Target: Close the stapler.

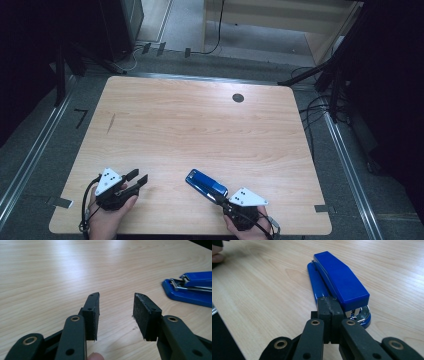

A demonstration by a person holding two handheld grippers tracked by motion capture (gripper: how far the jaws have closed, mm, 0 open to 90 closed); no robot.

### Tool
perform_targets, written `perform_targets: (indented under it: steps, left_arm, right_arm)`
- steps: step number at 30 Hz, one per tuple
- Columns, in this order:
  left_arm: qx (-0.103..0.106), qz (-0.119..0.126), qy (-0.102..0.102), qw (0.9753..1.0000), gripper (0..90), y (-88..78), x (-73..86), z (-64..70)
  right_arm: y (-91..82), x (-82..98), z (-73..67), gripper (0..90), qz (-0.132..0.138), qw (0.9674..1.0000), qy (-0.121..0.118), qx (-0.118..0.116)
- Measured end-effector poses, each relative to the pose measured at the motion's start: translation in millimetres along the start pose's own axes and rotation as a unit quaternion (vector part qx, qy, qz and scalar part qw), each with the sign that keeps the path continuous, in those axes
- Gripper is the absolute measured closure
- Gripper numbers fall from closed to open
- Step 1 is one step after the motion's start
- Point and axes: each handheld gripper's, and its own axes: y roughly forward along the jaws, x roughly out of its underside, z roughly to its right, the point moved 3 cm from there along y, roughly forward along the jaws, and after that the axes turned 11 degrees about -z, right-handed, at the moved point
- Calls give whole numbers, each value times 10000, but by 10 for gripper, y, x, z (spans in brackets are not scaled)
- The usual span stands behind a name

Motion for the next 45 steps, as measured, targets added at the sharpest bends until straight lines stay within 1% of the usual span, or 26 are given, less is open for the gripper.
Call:
perform_targets:
  steps: [4, 8, 10, 12, 14, 17, 19, 20, 25, 26, 29, 35, 37, 38, 42, 44, 45]
  left_arm:
    - [-141, 46, -65, 9999, 528, -72, 23, -85]
    - [-301, 68, -137, 9994, 458, -122, 39, -155]
    - [-368, 88, -213, 9991, 422, -139, 48, -196]
    - [-420, 100, -278, 9987, 389, -157, 65, -245]
    - [-514, 104, -321, 9981, 358, -187, 84, -295]
    - [-566, 139, -396, 9975, 331, -240, 117, -359]
    - [-625, 125, -412, 9971, 324, -279, 146, -391]
    - [-691, 142, -439, 9965, 318, -299, 162, -400]
    - [-847, 180, -360, 9956, 297, -376, 230, -441]
    - [-873, 185, -390, 9952, 295, -387, 233, -453]
    - [-900, 194, -462, 9947, 283, -396, 243, -494]
    - [-1003, 168, -516, 9935, 273, -421, 265, -522]
    - [-1030, 172, -524, 9931, 273, -428, 268, -526]
    - [-1030, 176, -521, 9932, 272, -429, 268, -529]
    - [-1050, 167, -538, 9929, 262, -422, 267, -532]
    - [-1054, 151, -530, 9929, 266, -418, 265, -528]
    - [-1058, 148, -529, 9929, 266, -414, 264, -525]
  right_arm:
    - [-7, -17, 57, 900, 7, 10000, 38, 34]
    - [-12, -31, 101, 900, 23, 9999, 83, 56]
    - [-10, -38, 122, 900, 30, 9999, 89, 65]
    - [-10, -47, 143, 900, 39, 9999, 89, 78]
    - [-9, -62, 161, 900, 50, 9999, 78, 69]
    - [-6, -87, 180, 900, 63, 10000, 36, 61]
    - [4, -106, 202, 900, 60, 9999, 40, 78]
    - [12, -116, 214, 900, 76, 9999, 48, 75]
    - [33, -174, 273, 900, 142, 9998, 65, 87]
    - [32, -185, 283, 900, 154, 9998, 73, 73]
    - [33, -216, 314, 900, 193, 9997, 77, 90]
    - [58, -251, 355, 900, 223, 9997, 66, 66]
    - [68, -250, 350, 900, 199, 9998, 61, 56]
    - [82, -250, 348, 900, 194, 9998, 27, 79]
    - [118, -245, 360, 900, 120, 9999, 9, 117]
    - [151, -242, 389, 900, 72, 9998, 38, 154]
    - [165, -243, 403, 900, 68, 9998, 95, 143]
